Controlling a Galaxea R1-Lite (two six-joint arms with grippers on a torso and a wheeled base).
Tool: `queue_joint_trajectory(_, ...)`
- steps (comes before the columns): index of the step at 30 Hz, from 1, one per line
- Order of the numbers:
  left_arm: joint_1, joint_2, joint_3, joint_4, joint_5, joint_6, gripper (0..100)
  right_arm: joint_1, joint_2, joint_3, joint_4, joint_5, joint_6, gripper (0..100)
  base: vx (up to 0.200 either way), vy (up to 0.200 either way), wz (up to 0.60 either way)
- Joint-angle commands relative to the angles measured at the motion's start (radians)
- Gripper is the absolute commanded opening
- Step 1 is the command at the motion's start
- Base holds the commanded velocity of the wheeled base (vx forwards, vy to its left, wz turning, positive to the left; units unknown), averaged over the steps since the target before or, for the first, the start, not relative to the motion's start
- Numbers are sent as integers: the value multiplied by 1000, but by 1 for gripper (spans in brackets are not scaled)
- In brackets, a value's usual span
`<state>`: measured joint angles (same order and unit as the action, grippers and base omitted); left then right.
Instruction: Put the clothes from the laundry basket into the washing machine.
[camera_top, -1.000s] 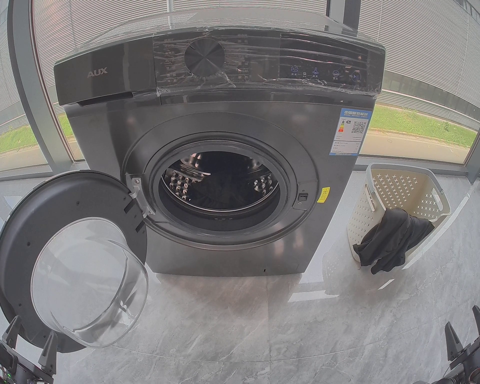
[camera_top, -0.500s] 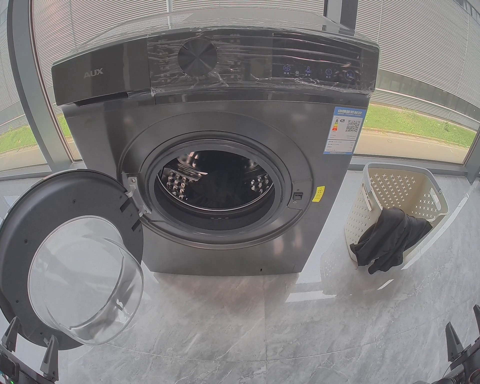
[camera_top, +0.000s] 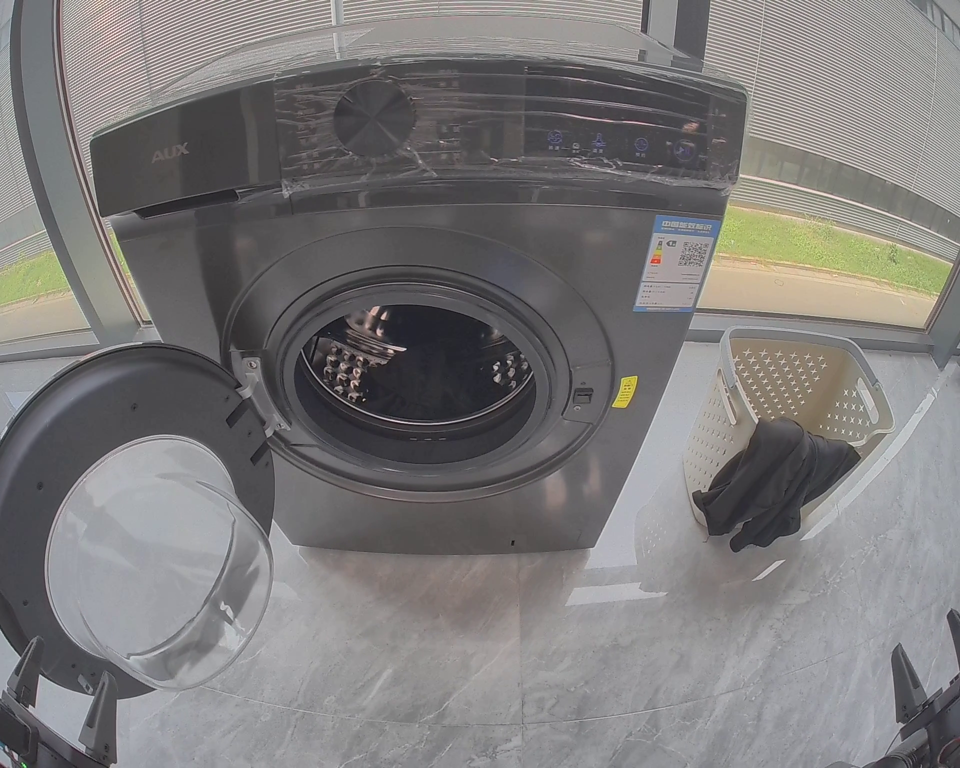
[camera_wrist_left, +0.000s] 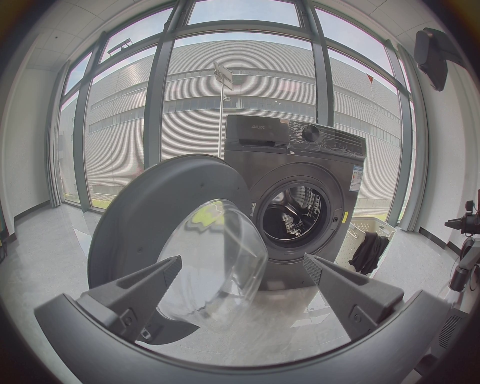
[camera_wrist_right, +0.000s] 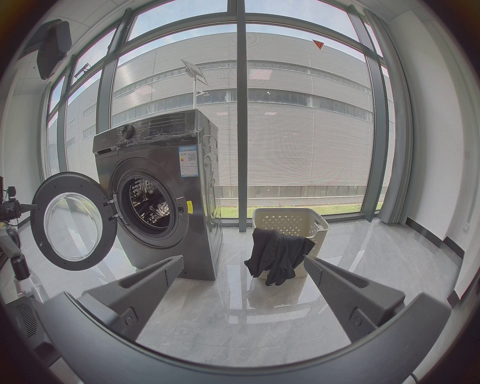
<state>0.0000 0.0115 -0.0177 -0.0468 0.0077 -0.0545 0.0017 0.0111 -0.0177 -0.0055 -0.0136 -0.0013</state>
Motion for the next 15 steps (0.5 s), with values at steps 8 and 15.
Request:
queue_joint_trajectory(8, 0, -11, 13, -1, 2, -2, 100, 0, 0, 18, 1, 0, 0, 100, 0, -200, 0)
queue_joint_trajectory(15, 0, -11, 13, -1, -3, 13, 100, 0, 0, 18, 1, 0, 0, 100, 0, -200, 0)
